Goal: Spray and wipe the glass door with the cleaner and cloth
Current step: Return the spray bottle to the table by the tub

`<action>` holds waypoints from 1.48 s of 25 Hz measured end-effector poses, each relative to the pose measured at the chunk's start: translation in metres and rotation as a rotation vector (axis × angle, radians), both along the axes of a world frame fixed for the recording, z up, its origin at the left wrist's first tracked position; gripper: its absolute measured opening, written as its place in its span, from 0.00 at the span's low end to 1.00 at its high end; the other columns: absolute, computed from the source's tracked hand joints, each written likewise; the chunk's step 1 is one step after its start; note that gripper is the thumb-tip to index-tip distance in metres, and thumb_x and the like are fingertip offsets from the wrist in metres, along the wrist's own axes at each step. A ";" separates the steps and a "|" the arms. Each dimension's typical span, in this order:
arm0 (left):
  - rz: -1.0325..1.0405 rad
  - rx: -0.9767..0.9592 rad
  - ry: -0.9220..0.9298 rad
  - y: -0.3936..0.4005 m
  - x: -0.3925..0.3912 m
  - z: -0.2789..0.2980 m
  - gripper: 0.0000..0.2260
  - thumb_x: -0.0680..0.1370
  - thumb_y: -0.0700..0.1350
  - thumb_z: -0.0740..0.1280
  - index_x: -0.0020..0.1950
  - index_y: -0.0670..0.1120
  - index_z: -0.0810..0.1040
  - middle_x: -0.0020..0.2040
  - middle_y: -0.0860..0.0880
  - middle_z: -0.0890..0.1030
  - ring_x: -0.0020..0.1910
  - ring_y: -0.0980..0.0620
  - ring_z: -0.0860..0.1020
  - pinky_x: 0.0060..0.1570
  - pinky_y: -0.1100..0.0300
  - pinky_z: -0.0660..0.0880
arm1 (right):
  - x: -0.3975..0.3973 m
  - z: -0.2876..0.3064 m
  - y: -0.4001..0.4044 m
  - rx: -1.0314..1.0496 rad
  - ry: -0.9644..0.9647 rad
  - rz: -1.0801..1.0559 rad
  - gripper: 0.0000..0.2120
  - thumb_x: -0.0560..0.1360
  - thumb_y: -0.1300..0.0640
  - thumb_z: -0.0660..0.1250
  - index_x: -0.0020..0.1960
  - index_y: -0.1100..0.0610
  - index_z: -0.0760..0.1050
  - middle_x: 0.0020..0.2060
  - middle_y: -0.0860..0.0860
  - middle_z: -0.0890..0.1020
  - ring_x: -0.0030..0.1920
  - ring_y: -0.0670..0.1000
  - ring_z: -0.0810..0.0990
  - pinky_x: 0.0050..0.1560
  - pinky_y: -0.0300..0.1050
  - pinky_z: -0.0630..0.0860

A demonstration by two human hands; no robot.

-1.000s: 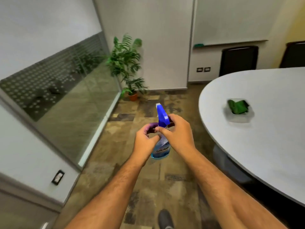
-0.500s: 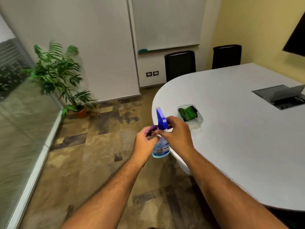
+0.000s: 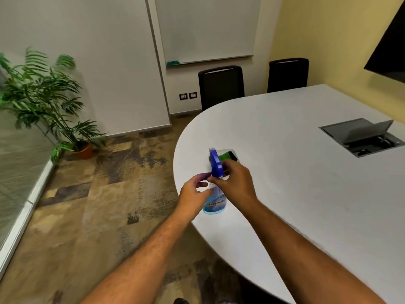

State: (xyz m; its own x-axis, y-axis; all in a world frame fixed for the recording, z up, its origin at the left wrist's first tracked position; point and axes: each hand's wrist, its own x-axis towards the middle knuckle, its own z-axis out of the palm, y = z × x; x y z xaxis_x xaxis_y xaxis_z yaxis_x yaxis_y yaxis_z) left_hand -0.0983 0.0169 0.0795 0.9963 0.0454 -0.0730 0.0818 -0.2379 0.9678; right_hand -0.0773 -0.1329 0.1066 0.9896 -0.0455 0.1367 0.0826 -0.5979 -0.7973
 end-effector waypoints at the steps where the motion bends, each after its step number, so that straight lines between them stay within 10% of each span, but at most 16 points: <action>1: -0.011 0.021 0.010 -0.014 0.009 -0.003 0.21 0.78 0.41 0.75 0.65 0.61 0.78 0.61 0.60 0.83 0.62 0.57 0.81 0.58 0.58 0.80 | 0.012 -0.004 -0.014 -0.014 0.009 0.014 0.24 0.75 0.47 0.80 0.67 0.53 0.79 0.60 0.52 0.87 0.58 0.54 0.86 0.65 0.54 0.84; 8: 0.048 0.076 0.151 -0.085 0.050 -0.039 0.23 0.78 0.41 0.76 0.72 0.52 0.78 0.69 0.55 0.80 0.68 0.54 0.78 0.59 0.61 0.76 | 0.081 -0.044 -0.093 -0.014 0.078 0.012 0.24 0.71 0.47 0.83 0.62 0.51 0.81 0.54 0.47 0.87 0.50 0.50 0.85 0.51 0.40 0.80; 27: 0.241 0.132 0.293 -0.121 0.110 -0.082 0.18 0.81 0.38 0.71 0.70 0.51 0.80 0.71 0.51 0.79 0.71 0.50 0.75 0.65 0.56 0.74 | 0.144 -0.116 -0.138 -0.055 0.254 0.224 0.25 0.72 0.46 0.82 0.64 0.50 0.76 0.56 0.46 0.82 0.53 0.49 0.81 0.50 0.37 0.77; 37: 0.217 0.112 0.318 -0.098 0.165 -0.111 0.19 0.82 0.32 0.67 0.68 0.51 0.80 0.69 0.51 0.79 0.70 0.50 0.76 0.66 0.55 0.75 | 0.192 -0.131 -0.150 -0.120 0.361 0.222 0.23 0.74 0.74 0.69 0.65 0.57 0.79 0.62 0.53 0.83 0.56 0.51 0.80 0.52 0.39 0.75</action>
